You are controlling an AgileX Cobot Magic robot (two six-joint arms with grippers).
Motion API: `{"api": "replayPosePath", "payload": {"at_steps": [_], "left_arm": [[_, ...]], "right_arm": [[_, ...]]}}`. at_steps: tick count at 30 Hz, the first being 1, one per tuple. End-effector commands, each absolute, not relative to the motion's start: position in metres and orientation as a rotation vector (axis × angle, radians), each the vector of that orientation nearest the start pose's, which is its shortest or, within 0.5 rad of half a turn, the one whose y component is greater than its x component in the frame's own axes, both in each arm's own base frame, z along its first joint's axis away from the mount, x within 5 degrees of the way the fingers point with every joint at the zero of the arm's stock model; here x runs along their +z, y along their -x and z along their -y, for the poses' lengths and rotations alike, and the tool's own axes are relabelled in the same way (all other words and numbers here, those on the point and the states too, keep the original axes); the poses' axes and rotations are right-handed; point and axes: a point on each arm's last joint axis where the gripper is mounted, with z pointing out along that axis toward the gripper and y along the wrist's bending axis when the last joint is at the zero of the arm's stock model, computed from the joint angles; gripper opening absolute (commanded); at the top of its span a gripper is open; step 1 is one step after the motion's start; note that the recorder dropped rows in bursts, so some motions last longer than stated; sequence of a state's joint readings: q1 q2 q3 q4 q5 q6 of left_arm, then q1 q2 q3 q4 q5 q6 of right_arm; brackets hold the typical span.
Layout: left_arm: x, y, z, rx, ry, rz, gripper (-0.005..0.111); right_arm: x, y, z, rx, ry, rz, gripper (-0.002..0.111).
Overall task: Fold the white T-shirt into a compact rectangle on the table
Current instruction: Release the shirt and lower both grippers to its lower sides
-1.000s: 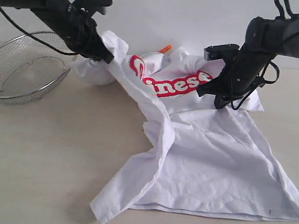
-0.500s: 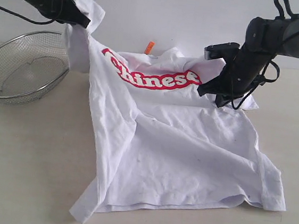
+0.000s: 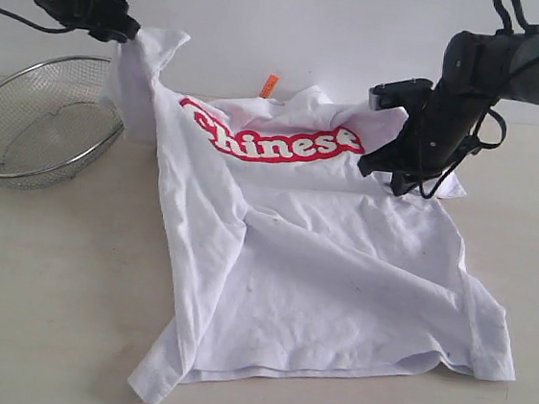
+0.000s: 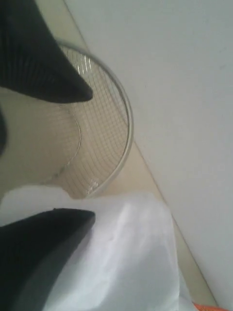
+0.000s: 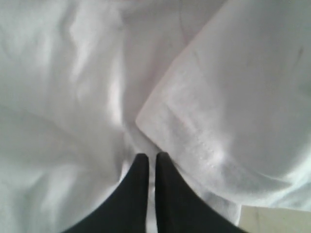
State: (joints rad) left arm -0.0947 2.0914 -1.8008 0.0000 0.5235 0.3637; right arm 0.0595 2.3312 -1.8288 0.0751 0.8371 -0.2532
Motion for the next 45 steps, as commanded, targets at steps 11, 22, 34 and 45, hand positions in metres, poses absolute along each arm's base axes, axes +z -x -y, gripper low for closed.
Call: {"api": "replayPosePath", "payload": {"at_steps": [11,22,34,45], "left_arm": [[0.323,-0.462,0.034,0.145,-0.326,-2.335,0.027],[0.319,-0.418,0.118,-0.44,-0.673,-2.428,0.004],[0.221,-0.32,0.16,-0.634,-0.748,-2.499,0.004],[0.168,-0.275,0.188,-0.704,-0.72,-2.308,0.004]], "right_arm": [[0.191,-0.469,-0.034,0.118,0.397,-2.811,0.0],[0.237,-0.439,-0.065,0.558,0.576,-2.799,0.0],[0.209,-0.365,-0.096,0.699,0.747,-2.947,0.0],[0.162,-0.304,-0.084,0.65,0.503,-2.947,0.0]]}}
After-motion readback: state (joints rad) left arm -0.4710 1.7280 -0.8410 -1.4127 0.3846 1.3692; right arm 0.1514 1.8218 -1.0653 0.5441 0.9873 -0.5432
